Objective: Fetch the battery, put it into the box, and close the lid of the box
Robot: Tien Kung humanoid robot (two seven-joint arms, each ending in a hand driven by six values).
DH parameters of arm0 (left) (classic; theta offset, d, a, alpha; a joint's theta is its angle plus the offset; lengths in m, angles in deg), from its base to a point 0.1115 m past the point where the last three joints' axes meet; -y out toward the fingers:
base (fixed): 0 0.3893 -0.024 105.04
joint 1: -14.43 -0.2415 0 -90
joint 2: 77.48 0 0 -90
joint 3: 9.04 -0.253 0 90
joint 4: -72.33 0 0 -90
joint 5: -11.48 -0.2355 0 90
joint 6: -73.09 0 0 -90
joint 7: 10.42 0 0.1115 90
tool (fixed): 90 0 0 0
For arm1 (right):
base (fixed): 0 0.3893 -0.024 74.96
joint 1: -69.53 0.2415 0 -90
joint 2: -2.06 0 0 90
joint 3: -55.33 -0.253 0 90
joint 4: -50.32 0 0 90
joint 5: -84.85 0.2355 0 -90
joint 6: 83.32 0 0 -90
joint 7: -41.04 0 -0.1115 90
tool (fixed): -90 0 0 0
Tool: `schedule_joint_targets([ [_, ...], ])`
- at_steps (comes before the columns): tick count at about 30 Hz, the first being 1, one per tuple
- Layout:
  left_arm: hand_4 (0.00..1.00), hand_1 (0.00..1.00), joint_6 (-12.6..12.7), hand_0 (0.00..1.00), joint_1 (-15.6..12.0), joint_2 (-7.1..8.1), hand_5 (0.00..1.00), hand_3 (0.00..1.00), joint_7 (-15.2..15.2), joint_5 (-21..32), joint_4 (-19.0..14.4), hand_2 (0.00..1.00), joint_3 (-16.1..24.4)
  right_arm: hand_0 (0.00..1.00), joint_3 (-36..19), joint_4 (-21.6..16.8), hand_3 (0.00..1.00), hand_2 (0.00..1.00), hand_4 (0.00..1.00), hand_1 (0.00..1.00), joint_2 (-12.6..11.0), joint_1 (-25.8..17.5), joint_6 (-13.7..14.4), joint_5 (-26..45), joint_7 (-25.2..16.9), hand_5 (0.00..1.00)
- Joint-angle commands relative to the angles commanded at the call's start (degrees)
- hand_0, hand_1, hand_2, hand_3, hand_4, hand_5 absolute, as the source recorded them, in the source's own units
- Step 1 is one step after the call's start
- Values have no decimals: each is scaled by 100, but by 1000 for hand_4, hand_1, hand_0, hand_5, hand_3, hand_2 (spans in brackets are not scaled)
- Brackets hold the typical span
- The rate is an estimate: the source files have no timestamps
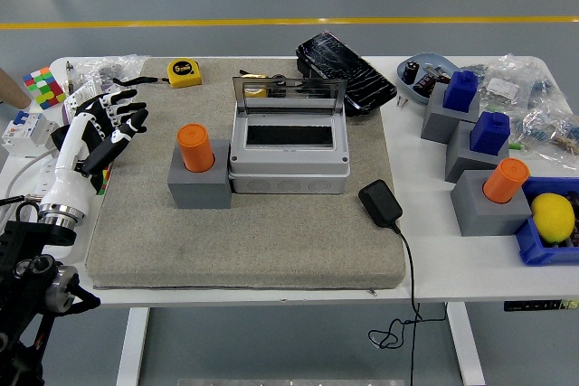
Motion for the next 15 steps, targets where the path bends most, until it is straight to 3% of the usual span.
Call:
schedule_joint_targets([
  [7, 998, 659, 10, 522, 41, -33, 490, 728, -38, -128, 82, 664, 54, 650, -18, 0, 589, 675, 998, 649, 26, 41, 8, 9, -6, 560],
  [15, 998, 664, -30, 537, 169, -88, 474, 733, -141, -463, 449, 668, 58, 650, -187, 0, 589, 675, 998, 649, 65, -54, 23, -48, 17, 560],
])
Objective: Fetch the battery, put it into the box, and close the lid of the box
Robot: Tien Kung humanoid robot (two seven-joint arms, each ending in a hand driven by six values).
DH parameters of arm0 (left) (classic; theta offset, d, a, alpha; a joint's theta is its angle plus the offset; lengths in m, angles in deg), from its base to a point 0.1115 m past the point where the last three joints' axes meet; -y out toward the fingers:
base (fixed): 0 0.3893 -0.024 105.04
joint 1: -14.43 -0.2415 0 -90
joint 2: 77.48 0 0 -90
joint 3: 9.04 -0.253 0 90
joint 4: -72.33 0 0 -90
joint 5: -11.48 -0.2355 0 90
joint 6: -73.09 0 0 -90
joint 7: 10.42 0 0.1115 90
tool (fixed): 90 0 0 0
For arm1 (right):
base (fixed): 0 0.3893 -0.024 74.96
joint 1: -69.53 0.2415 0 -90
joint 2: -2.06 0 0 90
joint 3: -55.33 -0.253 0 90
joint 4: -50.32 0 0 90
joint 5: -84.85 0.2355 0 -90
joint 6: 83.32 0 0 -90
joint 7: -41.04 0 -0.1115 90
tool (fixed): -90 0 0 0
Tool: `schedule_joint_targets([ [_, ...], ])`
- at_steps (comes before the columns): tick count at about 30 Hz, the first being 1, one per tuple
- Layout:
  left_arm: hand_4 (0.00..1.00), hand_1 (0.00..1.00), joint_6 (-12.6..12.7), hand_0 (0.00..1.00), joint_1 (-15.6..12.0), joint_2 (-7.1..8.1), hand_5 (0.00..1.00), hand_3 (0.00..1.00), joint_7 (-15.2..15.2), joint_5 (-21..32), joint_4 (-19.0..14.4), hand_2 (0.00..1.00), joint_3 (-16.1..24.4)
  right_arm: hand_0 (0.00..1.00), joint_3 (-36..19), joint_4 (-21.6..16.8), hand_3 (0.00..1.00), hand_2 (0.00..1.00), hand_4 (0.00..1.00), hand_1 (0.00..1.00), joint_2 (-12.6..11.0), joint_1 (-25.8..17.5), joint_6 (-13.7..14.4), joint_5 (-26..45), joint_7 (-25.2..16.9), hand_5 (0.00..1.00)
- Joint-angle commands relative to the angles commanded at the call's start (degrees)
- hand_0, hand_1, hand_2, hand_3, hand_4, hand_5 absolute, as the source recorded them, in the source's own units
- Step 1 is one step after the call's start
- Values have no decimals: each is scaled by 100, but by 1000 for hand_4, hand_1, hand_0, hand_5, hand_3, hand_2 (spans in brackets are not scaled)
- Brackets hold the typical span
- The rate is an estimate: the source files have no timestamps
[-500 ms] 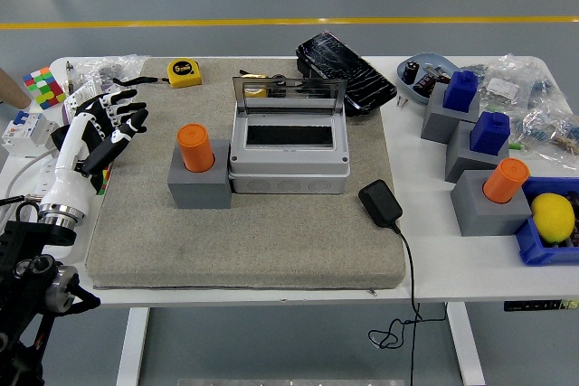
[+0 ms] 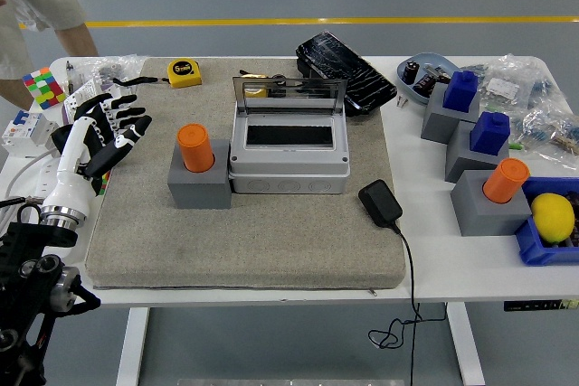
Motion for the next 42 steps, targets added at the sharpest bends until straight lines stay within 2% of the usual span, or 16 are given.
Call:
schedule_joint_targets([
  [1, 998, 717, -6, 669, 44, -8, 455, 757, -39, -29, 66, 702, -28, 649, -21, 0, 592, 676, 998, 649, 7, -12, 0, -21, 6, 558],
  [6, 998, 717, 18, 669, 253, -2, 455, 757, -115, -327, 328, 702, -176, 649, 13, 0, 592, 676, 998, 649, 13, -6, 1, 28, -13, 558],
  [7, 998, 760, 17, 737, 299, 1, 442, 791, -143, -359, 387, 748, -226, 648, 37, 0, 590, 675, 998, 649, 11, 0, 1, 61, -24, 559],
  [11, 998, 760, -2, 737, 467, -15, 442, 791, -140, -559, 601, 748, -418, 648, 106, 0, 590, 675, 998, 649, -7, 33, -7, 130, -31, 559],
  [23, 998, 784, -15, 767, 769, -163, 421, 803, -322, -585, 948, 776, -758, 649, 31, 0, 593, 675, 998, 648, -8, 29, -42, 53, 5, 556],
  [25, 998, 784, -41, 771, 783, -179, 389, 805, -331, -603, 978, 774, -827, 650, 41, 0, 591, 675, 998, 649, -5, 32, -51, 68, -1, 550],
  [30, 998, 784, -109, 771, 793, -215, 389, 805, -349, -710, 942, 774, -962, 650, 56, 0, 591, 675, 998, 649, -10, 46, -65, 103, -16, 550],
  [31, 998, 781, -103, 774, 802, -220, 359, 799, -357, -735, 944, 765, -987, 650, 57, 0, 592, 676, 998, 650, -11, 46, -65, 105, -18, 547],
  [36, 998, 781, -85, 774, 844, -250, 359, 799, -402, -826, 982, 765, -1074, 650, 48, 0, 592, 676, 998, 650, -15, 43, -71, 86, -12, 547],
  [37, 998, 762, -63, 755, 855, -259, 284, 772, -425, -849, 1001, 742, -1093, 651, 53, 0, 592, 677, 998, 649, -16, 48, -72, 93, -13, 546],
  [42, 998, 762, -19, 755, 900, -287, 284, 772, -481, -905, 1112, 742, -1187, 651, 70, 0, 592, 677, 998, 649, -12, 61, -72, 120, -18, 546],
])
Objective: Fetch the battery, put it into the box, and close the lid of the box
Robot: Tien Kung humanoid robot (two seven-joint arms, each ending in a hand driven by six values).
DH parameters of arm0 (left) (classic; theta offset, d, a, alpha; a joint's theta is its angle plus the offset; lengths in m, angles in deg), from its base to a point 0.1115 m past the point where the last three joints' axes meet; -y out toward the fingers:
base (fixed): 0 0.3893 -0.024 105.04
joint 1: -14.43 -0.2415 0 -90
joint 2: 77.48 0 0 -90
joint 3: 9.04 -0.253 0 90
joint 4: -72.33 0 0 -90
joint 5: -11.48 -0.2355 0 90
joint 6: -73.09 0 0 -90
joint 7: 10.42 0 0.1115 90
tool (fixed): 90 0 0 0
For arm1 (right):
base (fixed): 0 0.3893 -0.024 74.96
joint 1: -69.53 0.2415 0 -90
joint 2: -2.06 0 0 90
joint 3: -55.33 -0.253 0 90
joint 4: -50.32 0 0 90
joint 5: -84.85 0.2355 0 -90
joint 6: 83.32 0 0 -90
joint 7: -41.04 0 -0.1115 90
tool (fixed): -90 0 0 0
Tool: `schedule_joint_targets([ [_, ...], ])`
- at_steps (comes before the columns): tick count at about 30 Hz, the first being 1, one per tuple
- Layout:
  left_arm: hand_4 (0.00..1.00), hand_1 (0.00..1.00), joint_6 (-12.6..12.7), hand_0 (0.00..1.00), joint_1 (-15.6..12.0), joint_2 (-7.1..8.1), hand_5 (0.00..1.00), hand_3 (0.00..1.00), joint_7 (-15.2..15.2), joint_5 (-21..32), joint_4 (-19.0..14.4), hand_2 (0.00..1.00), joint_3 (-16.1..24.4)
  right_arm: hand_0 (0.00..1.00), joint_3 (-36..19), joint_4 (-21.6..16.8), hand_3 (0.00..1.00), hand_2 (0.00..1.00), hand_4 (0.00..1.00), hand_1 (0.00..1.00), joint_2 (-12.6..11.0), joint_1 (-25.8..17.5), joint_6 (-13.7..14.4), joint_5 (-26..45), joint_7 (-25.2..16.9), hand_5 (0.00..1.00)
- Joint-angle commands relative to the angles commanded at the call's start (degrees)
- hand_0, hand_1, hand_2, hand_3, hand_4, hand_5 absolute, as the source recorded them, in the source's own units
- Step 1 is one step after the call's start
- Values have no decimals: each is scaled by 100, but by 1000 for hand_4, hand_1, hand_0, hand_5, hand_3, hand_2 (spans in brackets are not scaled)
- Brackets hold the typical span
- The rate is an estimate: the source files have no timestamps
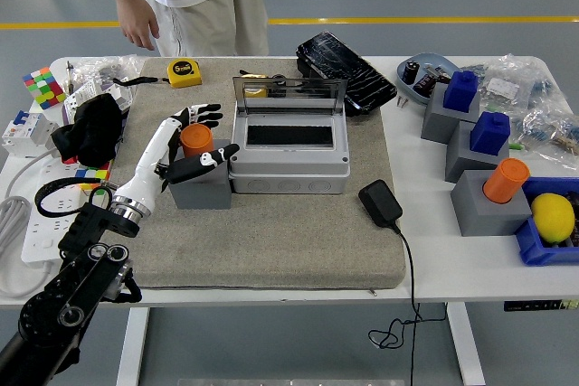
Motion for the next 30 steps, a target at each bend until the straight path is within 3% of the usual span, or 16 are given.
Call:
schedule_joint_targets([
  [1, 998, 692, 20, 670, 8, -12, 105, 717, -34, 5, 20, 679, -9, 651, -2, 0, 593, 676, 998, 649, 0, 3, 1, 2, 0, 546],
  [6, 998, 692, 115, 670, 58, -80, 105, 717, -198, 79, 105, 679, -8, 651, -1, 0, 593, 676, 998, 649, -3, 5, 3, -8, 2, 546],
  [7, 998, 658, 133, 624, 77, -86, 47, 706, -229, 125, 138, 649, -22, 651, 5, 0, 593, 676, 998, 649, -5, 6, 5, -5, 1, 545],
  [12, 998, 658, 207, 624, 108, -110, 47, 706, -344, 307, 275, 649, -80, 651, 25, 0, 593, 676, 998, 649, -6, 13, 4, 3, 2, 545],
  [13, 998, 613, 216, 549, 103, -119, 17, 692, -362, 342, 289, 615, -79, 651, 23, 0, 593, 676, 998, 649, -3, 13, 5, 4, 2, 545],
  [24, 998, 597, 296, 514, 158, -164, 2, 677, -534, 770, 440, 571, -57, 651, 29, 0, 594, 676, 998, 649, -9, 17, 7, -7, 9, 546],
  [25, 998, 486, 297, 391, 161, -167, 2, 602, -549, 818, 451, 485, -64, 651, 32, 0, 594, 676, 998, 649, -9, 18, 6, -6, 9, 545],
  [30, 998, 486, 298, 391, 180, -167, 2, 602, -590, 966, 501, 485, -108, 651, 48, 0, 594, 676, 998, 649, -12, 29, 3, -9, 7, 545],
])
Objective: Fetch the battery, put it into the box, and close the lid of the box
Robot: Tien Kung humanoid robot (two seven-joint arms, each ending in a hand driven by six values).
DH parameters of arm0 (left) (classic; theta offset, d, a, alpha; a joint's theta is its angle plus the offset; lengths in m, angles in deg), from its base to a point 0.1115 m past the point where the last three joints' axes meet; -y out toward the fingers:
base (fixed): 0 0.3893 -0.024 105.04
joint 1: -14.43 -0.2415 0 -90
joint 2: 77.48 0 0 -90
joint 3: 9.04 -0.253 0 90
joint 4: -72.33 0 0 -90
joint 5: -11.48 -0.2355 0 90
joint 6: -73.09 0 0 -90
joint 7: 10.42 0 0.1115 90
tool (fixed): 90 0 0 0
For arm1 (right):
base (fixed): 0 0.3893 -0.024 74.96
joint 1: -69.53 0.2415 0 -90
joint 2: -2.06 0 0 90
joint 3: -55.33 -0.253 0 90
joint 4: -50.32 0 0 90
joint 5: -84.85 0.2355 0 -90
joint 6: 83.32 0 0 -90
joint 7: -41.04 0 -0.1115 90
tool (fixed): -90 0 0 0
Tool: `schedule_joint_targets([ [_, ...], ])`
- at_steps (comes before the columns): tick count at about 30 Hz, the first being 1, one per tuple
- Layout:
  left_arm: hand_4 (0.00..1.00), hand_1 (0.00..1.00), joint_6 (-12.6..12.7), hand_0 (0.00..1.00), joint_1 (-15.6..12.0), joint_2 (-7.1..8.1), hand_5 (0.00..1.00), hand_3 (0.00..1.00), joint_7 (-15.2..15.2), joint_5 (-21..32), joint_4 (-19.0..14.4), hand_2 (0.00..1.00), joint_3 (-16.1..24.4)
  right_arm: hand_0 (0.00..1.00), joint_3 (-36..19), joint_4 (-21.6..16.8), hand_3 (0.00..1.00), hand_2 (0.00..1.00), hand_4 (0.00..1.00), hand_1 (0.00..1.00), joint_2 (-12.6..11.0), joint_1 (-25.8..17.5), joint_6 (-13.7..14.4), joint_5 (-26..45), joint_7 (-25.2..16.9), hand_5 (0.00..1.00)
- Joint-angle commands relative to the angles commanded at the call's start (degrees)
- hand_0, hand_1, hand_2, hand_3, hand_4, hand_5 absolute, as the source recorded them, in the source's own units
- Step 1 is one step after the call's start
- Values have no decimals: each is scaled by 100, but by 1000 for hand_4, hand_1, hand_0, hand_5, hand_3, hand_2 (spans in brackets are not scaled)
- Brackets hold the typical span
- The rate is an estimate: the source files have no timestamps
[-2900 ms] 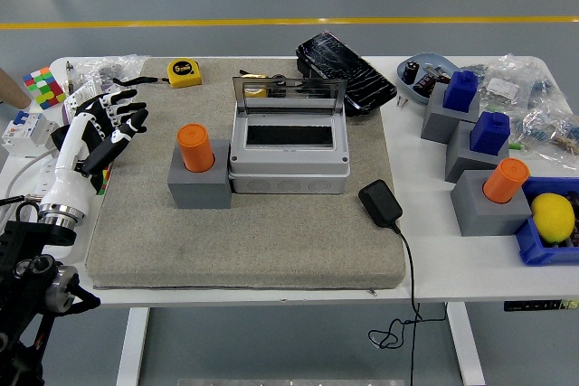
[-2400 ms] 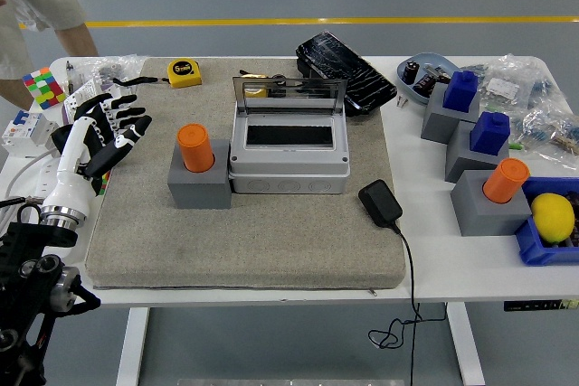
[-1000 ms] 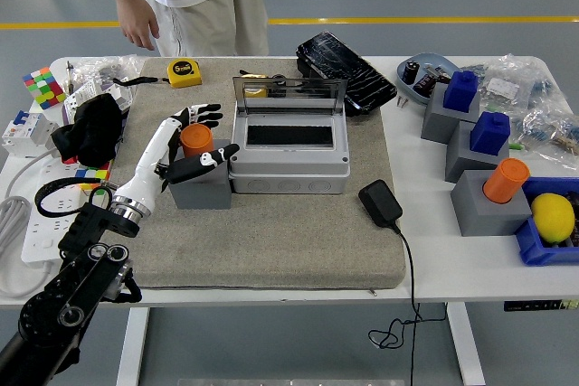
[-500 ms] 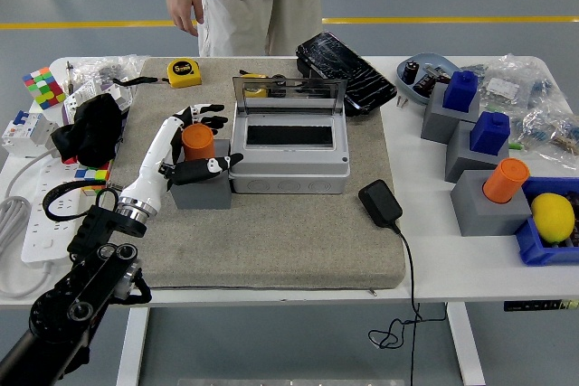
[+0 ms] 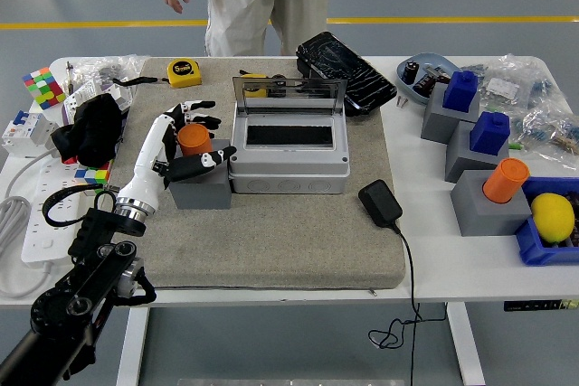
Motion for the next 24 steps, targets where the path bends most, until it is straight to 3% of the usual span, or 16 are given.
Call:
schedule_joint_targets([
  [1, 932, 404, -1, 309, 3, 0, 2, 528, -5, 11, 9, 429, -14, 651, 0, 0, 594, 676, 998, 649, 1, 1, 0, 2, 1, 544],
  [12, 898, 362, 89, 281, 77, 0, 2, 495, -185, 227, 83, 391, -79, 651, 18, 0, 594, 676, 998, 649, -17, 20, 9, -19, 3, 544],
  [13, 807, 300, 95, 218, 86, 0, 2, 413, -199, 242, 92, 323, -85, 651, 22, 0, 593, 676, 998, 649, -18, 20, 7, -22, 5, 545],
  [24, 804, 236, 120, 192, 151, 0, 2, 368, -313, 326, 236, 272, -191, 651, 58, 0, 592, 676, 998, 649, -33, 50, -2, -32, 13, 544],
])
